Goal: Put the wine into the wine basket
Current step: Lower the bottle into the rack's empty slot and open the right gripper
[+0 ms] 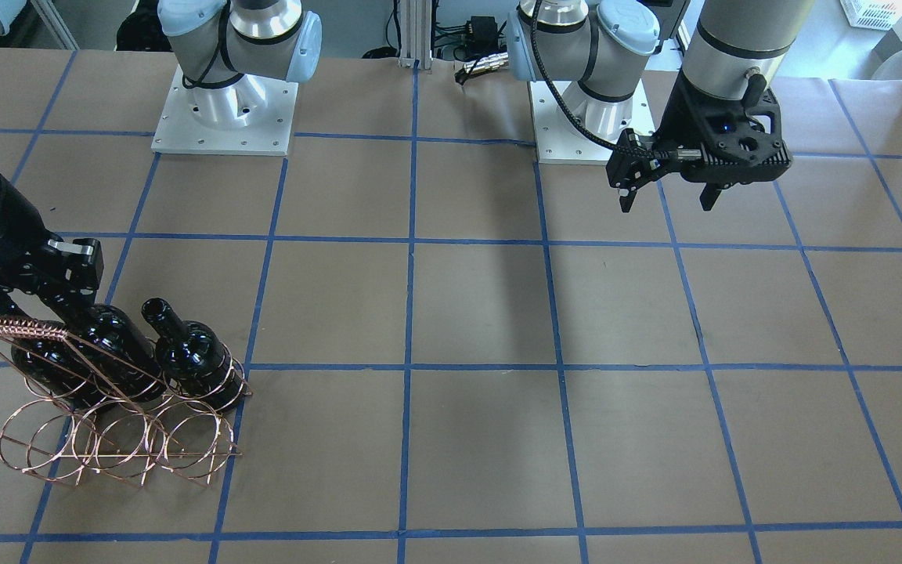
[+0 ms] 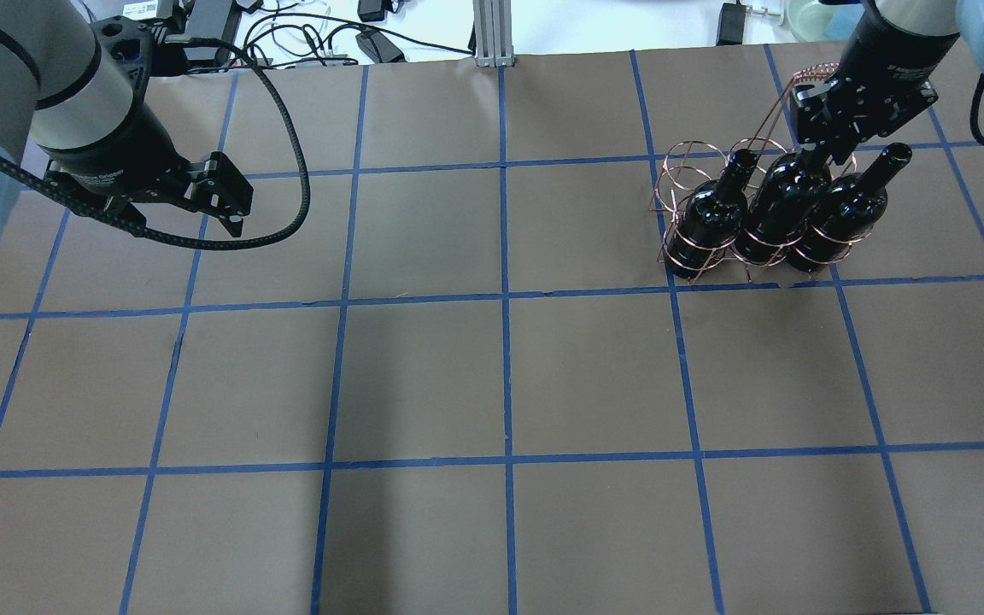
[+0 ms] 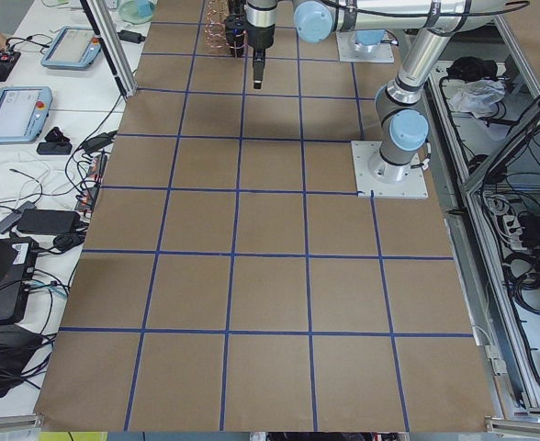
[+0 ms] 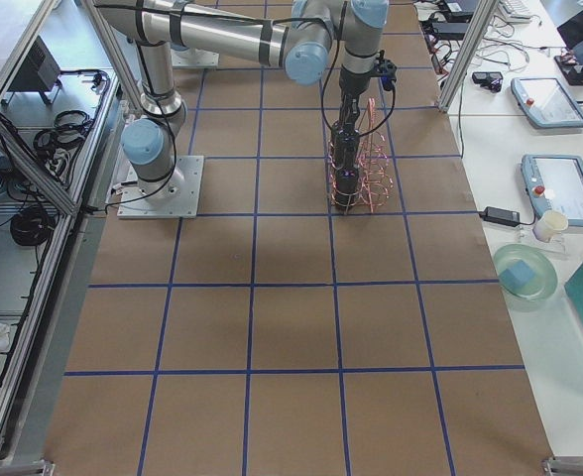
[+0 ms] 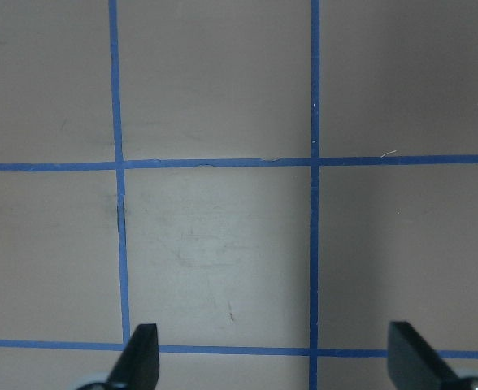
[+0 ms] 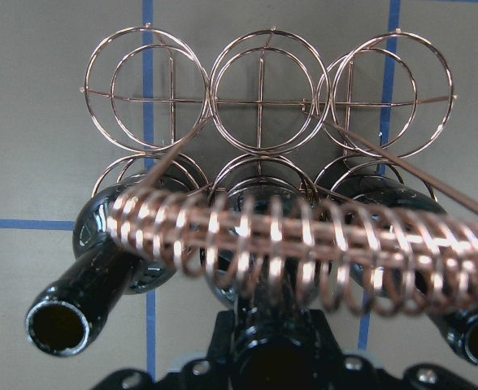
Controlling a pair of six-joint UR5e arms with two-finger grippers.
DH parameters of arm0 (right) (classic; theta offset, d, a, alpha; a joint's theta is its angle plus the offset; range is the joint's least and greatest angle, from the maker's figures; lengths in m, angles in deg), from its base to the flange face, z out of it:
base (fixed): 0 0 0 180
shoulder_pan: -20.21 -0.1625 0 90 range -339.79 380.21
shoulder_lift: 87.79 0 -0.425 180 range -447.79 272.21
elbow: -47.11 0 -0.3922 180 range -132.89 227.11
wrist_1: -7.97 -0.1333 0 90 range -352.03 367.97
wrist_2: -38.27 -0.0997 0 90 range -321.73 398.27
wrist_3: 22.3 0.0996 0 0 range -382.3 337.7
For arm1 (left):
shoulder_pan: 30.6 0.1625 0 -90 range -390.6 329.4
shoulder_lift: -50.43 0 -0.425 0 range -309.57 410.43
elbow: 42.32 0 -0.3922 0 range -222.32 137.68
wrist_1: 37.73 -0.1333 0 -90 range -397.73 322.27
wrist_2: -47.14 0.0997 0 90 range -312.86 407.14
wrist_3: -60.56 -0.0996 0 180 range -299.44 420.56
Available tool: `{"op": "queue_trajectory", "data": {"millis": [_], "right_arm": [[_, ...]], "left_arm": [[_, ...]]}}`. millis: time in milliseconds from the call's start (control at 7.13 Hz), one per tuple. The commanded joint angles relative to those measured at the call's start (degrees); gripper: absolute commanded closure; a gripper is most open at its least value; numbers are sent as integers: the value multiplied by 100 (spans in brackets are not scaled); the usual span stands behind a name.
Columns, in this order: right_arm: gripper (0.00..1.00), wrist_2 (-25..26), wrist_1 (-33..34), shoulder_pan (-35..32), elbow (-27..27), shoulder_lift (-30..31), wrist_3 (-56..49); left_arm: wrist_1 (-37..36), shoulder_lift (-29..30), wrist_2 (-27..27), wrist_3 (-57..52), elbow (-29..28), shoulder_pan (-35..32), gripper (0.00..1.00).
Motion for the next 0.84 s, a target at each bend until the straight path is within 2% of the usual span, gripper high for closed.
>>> {"op": "queue_trajectory", "data": {"millis": [0, 140, 280, 561, 701], "right_arm": [[56, -1, 23, -9, 23, 1, -310], [1, 17, 136, -17, 14, 97, -957], [0, 60, 180, -18, 5, 316, -972], [0, 8, 120, -26, 5, 1166, -928], [0, -53, -220, -35, -73, 1510, -780]], "left_arm": [[1, -3, 7, 1, 0, 3, 0], [9, -3, 7, 1, 0, -6, 0], [10, -3, 7, 1, 0, 3, 0], [10, -3, 7, 1, 0, 3, 0], [10, -3, 7, 1, 0, -6, 0]]}}
